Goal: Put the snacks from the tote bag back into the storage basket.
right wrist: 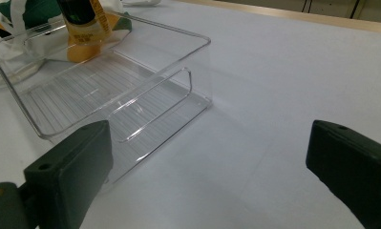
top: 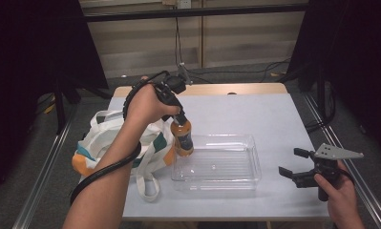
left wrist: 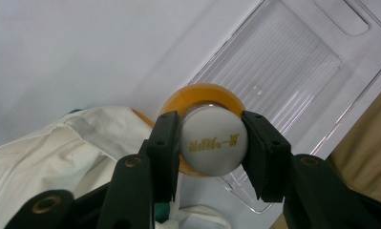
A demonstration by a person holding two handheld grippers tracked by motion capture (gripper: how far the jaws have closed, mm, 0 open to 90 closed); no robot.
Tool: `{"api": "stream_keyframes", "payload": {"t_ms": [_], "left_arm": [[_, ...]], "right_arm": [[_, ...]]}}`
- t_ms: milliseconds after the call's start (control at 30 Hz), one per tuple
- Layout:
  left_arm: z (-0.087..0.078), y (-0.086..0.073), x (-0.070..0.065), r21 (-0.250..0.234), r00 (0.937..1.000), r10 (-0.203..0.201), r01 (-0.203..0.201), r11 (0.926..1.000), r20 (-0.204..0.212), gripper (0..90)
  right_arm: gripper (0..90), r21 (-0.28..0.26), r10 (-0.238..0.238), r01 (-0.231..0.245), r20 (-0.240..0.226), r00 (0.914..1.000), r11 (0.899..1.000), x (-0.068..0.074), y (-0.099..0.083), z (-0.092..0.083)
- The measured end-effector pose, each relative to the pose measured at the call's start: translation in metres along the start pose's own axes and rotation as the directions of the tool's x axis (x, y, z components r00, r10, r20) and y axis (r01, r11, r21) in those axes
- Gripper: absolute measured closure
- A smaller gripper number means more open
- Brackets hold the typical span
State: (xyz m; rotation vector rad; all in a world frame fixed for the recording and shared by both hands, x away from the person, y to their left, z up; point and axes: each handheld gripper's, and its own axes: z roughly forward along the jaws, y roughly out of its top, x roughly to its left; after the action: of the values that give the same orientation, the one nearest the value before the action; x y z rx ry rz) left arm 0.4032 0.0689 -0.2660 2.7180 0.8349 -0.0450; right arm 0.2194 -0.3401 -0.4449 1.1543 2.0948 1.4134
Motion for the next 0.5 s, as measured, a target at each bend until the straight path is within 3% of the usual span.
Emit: {"api": "stream_keyframes", "payload": {"t_ms": [500], "left_arm": [[0.0092, -0.0031, 0.0020, 0.015, 0.9999, -0.014, 0.014, 0.9998, 0.003, 59.3]], "right_arm": [[1.8, 0.002, 0.003, -0.003, -0.001, 1.0000, 1.000, 0.0006, 0.0001, 0.0000]]}}
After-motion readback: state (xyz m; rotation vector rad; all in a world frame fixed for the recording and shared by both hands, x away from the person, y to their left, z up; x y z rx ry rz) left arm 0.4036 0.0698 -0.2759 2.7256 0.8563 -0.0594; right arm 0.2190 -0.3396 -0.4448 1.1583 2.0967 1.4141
